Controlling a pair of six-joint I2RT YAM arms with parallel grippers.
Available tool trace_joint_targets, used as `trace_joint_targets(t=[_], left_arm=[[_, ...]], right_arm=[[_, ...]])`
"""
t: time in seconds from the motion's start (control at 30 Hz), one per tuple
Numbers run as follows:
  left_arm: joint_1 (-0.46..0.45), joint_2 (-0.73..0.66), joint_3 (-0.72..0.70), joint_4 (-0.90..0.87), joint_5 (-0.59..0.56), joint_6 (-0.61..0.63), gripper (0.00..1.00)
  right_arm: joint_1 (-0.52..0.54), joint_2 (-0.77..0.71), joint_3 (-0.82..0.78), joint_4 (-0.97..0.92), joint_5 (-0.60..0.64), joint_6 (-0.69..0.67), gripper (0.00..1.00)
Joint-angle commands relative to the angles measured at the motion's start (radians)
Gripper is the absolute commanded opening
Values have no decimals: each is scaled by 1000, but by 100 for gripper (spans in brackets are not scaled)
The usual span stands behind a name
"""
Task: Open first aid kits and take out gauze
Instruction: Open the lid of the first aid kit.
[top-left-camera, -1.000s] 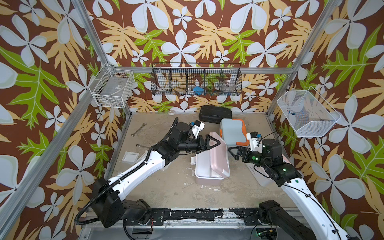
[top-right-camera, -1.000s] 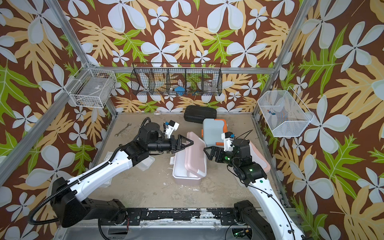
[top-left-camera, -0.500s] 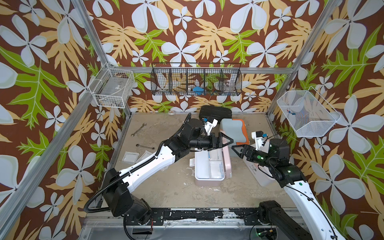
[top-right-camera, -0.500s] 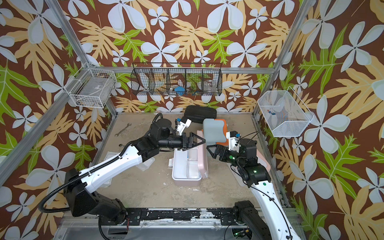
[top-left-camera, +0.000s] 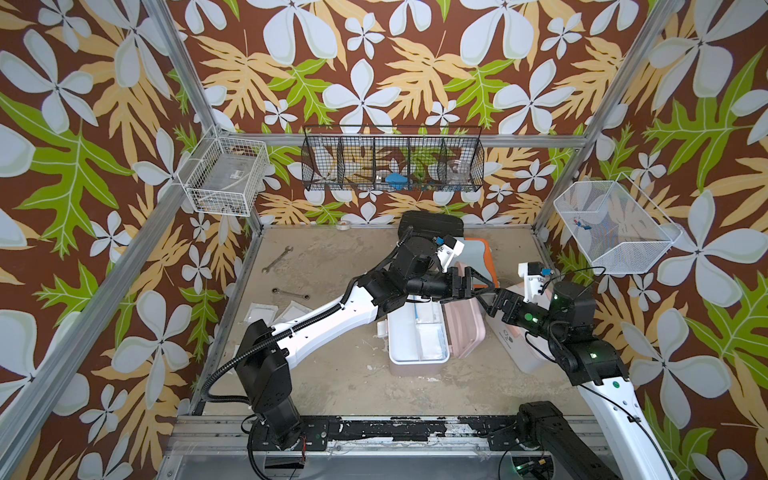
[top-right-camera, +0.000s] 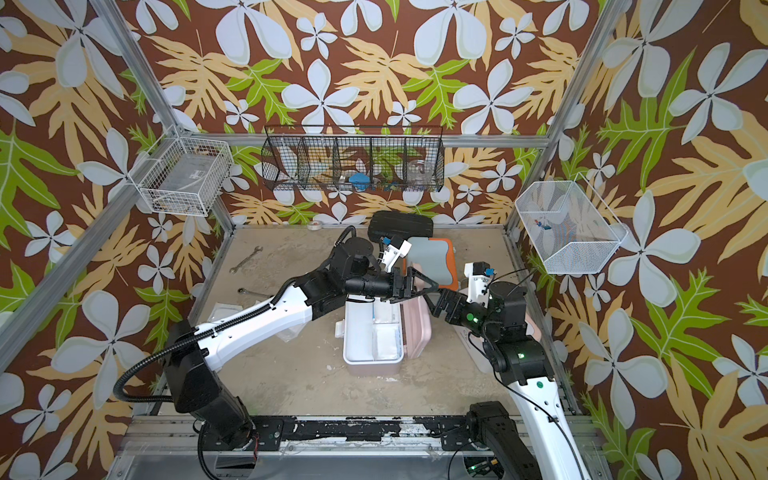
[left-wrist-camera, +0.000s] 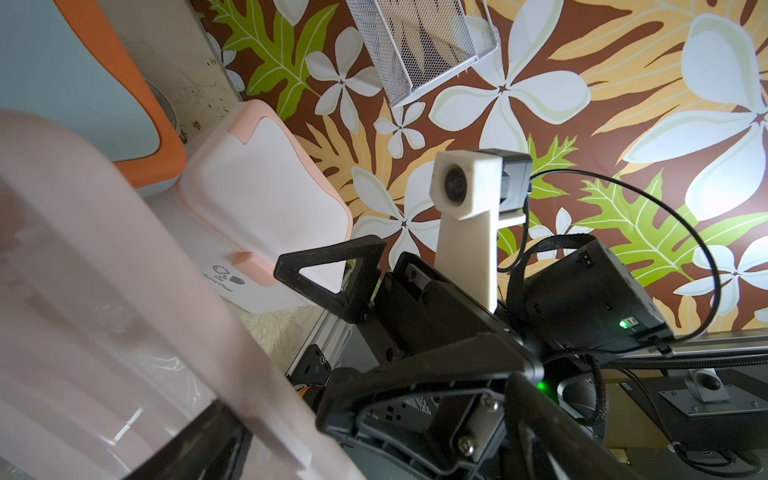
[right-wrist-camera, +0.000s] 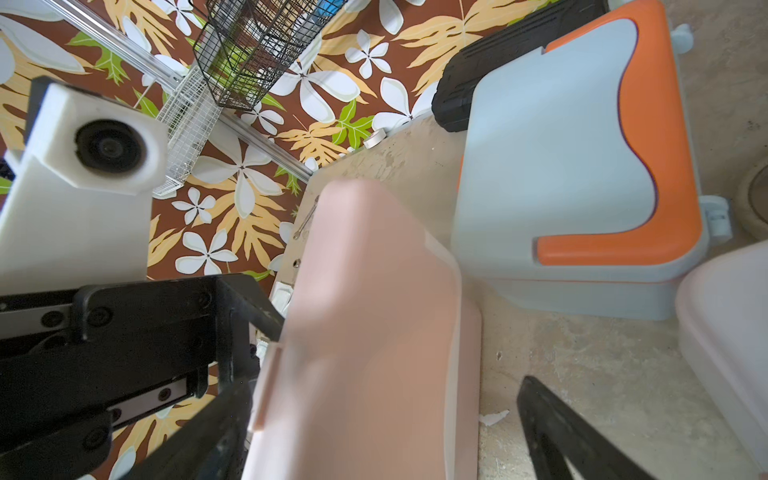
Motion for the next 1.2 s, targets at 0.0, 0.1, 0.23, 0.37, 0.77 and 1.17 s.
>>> trace_joint_targets(t=[0.0,0.1,0.23,0.37,0.77,1.17], left_arm=[[11,-33,-13,17,-31,44,93],[31,-65,-60,25,-35,43,93],[46,-96,-109,40,-37,36,94],[52,-112,-129,41,-40,41,94],[150,-277,-269,-7,-93,74,94],[238,-429,-447,-121,-199,134,95]], right_arm=[[1,-1,4,33,-64,-14,99],[7,-1,1,72,-119,-8,98],[38,11,9,83,-143,-13,94],[64,27,7,80,-156,-14,92],[178,84,-13,54,-121,-10,77],[258,112,-43,105,-54,79,67]])
